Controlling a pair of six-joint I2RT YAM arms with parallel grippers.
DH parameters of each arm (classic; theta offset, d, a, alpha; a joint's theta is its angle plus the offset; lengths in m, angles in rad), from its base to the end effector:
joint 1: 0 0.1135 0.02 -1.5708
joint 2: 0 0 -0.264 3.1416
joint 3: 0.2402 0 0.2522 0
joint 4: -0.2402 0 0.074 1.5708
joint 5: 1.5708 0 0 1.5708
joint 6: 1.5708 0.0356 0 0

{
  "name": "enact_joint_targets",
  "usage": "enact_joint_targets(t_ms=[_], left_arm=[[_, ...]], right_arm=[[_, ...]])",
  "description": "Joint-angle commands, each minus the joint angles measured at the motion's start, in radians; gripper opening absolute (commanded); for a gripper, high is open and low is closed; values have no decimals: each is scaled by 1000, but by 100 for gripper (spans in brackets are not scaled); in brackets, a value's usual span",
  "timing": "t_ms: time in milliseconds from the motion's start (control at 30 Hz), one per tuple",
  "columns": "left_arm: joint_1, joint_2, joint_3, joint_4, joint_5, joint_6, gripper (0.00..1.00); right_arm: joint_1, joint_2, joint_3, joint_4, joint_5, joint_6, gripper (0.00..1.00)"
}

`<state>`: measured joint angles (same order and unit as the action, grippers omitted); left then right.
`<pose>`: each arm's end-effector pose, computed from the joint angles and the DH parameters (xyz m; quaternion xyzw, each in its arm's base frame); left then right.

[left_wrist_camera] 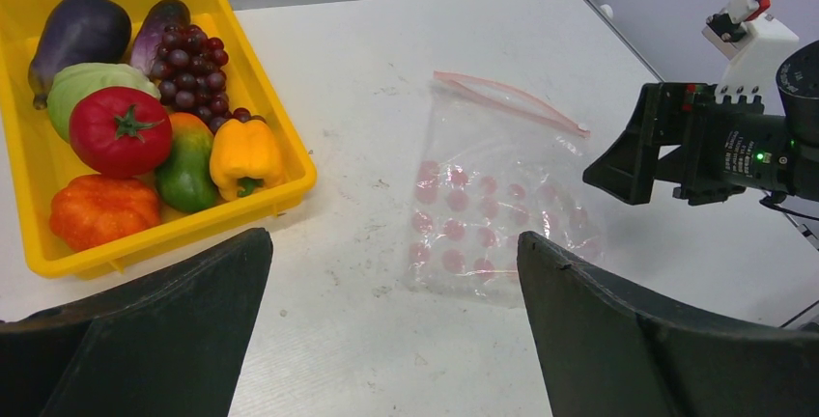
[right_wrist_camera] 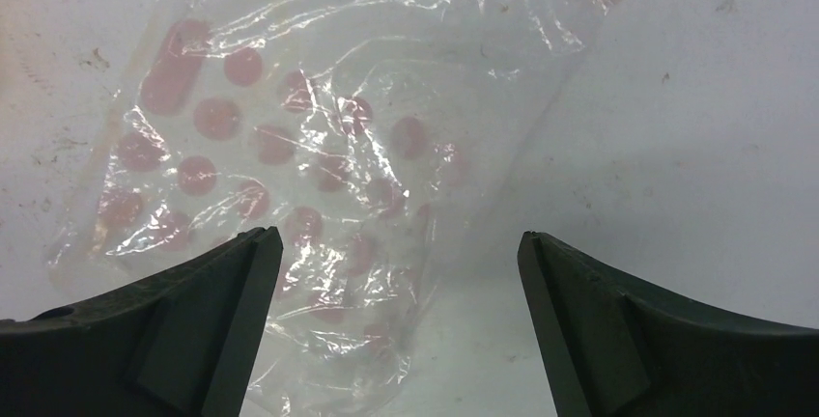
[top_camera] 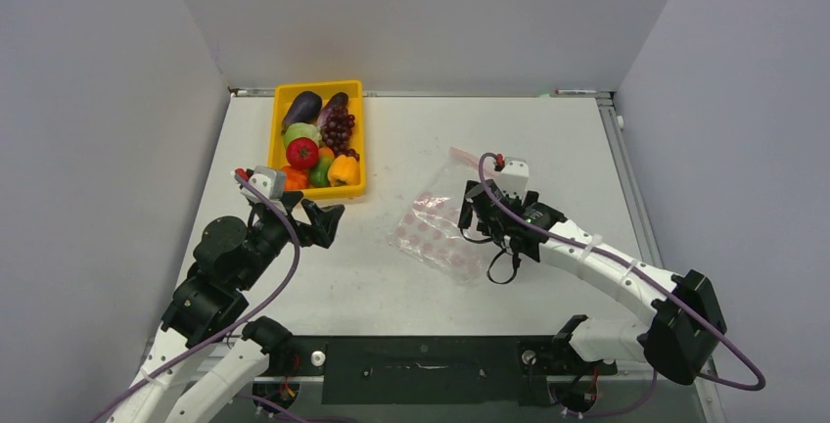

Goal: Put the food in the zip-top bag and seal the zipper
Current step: Pick up the zipper food storage bag at the center of the board.

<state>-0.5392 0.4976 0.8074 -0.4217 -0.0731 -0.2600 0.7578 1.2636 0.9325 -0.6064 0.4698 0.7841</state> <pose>0.0973 -0.0552 0.3591 0.0796 0.7412 -0.2340 0.6241 0.1955 0.1628 0.2570 0.0846 0.9232 0.0524 0.3713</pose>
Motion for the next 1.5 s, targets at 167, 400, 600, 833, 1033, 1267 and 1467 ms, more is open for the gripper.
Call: enact_joint_targets(t_ms=[167,400,600,833,1033,1267,1467], left_arm=[[8,2,3,47,17,-13,96],[9,7,3,46,15,-13,96],[9,12,1,46,16,-13,96],[10,18,1,45,12,-13,96],[10,17,1,44,11,-13,96],[10,20,1,43,10,-11,96],[10,20,1,44,9,-12,96]], right_arm=[[-9,-122,-134,-19,-85,148,93],[-11,-127,-205,63,-148,204,90],[-25,-84,-223,126,-153,227,90],[-49,-27,-236,176,-162,250,90],[-66,-6,-253,202,-154,272,90],[-91,16,-288,253,-159,285,90],[-114,32,-311,311,-175,287,97]])
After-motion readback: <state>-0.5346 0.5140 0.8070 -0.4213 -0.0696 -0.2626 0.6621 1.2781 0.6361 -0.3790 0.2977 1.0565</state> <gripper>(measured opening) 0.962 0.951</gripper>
